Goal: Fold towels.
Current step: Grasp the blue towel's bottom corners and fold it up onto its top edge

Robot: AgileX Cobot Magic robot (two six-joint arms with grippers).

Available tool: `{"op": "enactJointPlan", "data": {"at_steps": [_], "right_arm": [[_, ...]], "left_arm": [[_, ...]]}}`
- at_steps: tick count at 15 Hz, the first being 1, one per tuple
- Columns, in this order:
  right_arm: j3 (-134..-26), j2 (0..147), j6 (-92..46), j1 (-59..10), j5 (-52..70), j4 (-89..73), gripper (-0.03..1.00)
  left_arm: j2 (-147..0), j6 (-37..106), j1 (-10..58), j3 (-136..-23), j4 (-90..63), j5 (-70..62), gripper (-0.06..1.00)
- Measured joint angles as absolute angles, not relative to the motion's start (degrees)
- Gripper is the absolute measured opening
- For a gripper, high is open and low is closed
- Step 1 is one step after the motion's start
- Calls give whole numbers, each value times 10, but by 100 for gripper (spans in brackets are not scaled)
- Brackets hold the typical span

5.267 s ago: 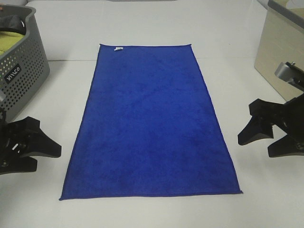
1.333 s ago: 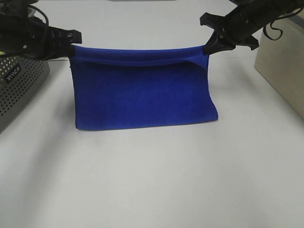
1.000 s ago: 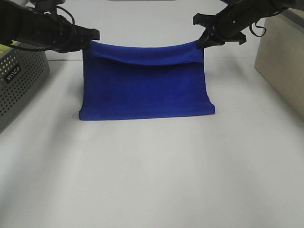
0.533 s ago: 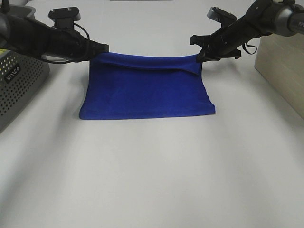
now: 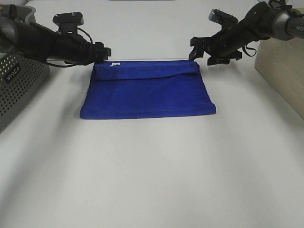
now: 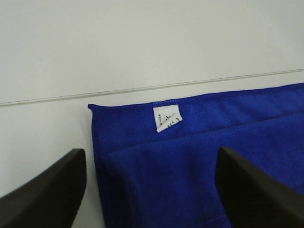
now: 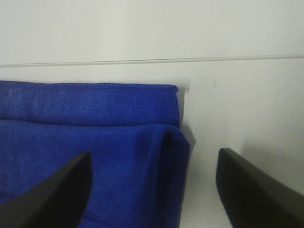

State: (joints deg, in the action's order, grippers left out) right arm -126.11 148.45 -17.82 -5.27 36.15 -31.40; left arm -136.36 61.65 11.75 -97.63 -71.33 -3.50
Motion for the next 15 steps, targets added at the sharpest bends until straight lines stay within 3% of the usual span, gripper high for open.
{"op": "enactJointPlan", "data": {"at_steps": [3,7,9,12,15], "right_arm": [[-1261,1450,-172,-53,465,-265,78],[-1261,1432,-133,-53,617,-250,78],[-1261,1432,-127,-52,671,-249,78],[-1261,1432,-112,-52,692,-248,78],[-1236,1432,-98,-52,692,-241,78]], "left_arm": [[-1334,595,110,-971,-673,-91,76],[-1312,416,73,-955,-564,-232,76],[-1312,266,59,-955,-425,-342,76],[-1312,119,61,-952,-313,-409,75],[-1312,70,62,-933,-291,-417,71]]}}
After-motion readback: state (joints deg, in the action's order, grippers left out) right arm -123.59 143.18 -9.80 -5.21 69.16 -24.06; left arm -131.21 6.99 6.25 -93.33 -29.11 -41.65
